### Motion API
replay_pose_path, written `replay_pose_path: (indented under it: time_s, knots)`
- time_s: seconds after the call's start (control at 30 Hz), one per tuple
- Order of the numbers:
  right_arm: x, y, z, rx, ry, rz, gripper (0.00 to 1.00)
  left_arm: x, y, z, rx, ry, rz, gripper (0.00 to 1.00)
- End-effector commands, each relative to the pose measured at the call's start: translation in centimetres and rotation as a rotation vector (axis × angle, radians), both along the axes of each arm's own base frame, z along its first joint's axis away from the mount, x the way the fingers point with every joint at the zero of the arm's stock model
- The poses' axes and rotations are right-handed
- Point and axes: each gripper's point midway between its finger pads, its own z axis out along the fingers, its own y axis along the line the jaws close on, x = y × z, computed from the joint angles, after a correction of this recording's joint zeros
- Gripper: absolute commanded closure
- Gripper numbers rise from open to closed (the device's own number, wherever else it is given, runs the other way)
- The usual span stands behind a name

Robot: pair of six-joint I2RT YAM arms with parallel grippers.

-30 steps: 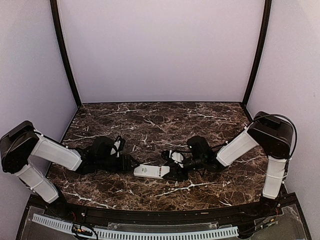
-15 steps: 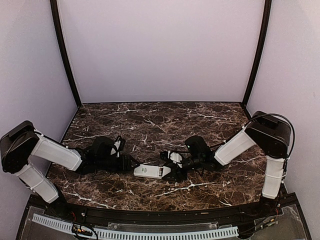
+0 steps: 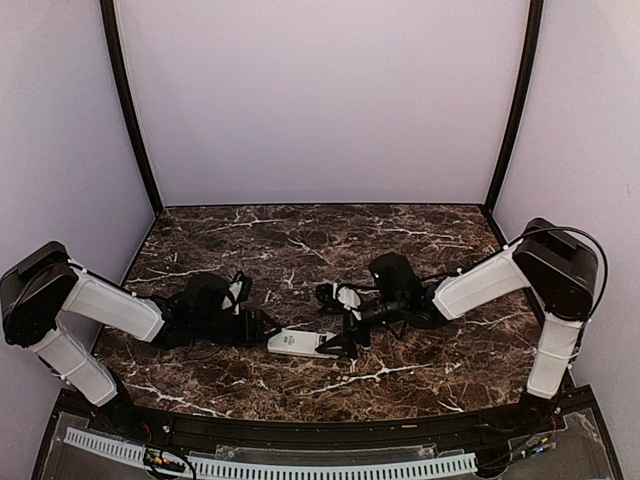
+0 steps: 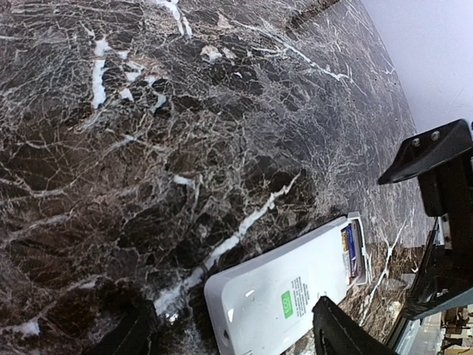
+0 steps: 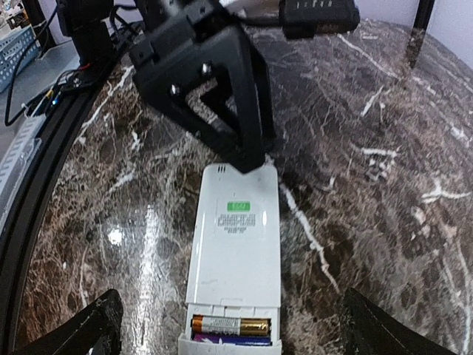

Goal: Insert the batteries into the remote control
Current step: Place the battery cover on the remote control without the battery cover.

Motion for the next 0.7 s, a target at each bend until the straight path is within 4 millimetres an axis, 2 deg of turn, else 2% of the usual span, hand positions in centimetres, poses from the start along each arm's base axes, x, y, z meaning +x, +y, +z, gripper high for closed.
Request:
replay_pose_path:
  time_s: [0.0, 0.1, 0.13, 0.2, 0.23, 0.27, 0.33, 0.43, 0.57, 0.6, 0.67]
  knots:
    - [0.7, 1.3, 6.1, 0.112, -0.048, 0.003, 0.01, -1.4, 1.6, -1.8, 0.073, 0.045, -0.006, 0.28]
    - [1.8, 1.3, 9.3, 0.169, -0.075, -0.050, 0.01, -1.5, 2.0, -1.7, 0.094, 0.030, -0.004, 0.27]
    - [2.7, 1.1, 11.3, 0.215, -0.091, -0.099, 0.01, -1.5, 2.2, -1.7, 0.100, 0.029, 0.000, 0.27]
    - [5.9, 0.0, 14.5, 0.301, -0.079, -0.309, 0.01, -1.5, 2.5, -1.7, 0.114, 0.027, 0.009, 0.26]
    - [7.4, -0.9, 16.0, 0.353, -0.054, -0.427, 0.01, -1.6, 2.7, -1.6, 0.117, 0.025, 0.013, 0.27]
    - [8.0, -1.8, 16.7, 0.383, -0.045, -0.479, 0.01, -1.6, 2.8, -1.7, 0.119, 0.026, 0.017, 0.27]
    - [7.5, -2.7, 17.8, 0.406, -0.064, -0.427, 0.01, -1.8, 3.1, -1.7, 0.124, 0.032, 0.024, 0.28]
    - [6.6, -3.8, 19.1, 0.461, 0.016, -0.371, 0.01, -1.8, 3.2, -1.3, 0.117, 0.020, 0.029, 0.30]
    - [8.4, -6.1, 20.9, 0.505, 0.086, -0.454, 0.01, -1.5, 3.3, -0.2, 0.103, -0.015, 0.040, 0.30]
    - [9.0, -6.9, 21.6, 0.521, 0.075, -0.486, 0.01, -1.4, 3.3, 0.3, 0.099, -0.036, 0.034, 0.30]
    - [10.7, -8.4, 21.7, 0.445, -0.031, -0.600, 0.01, -1.2, 3.3, 1.1, 0.097, -0.070, 0.030, 0.30]
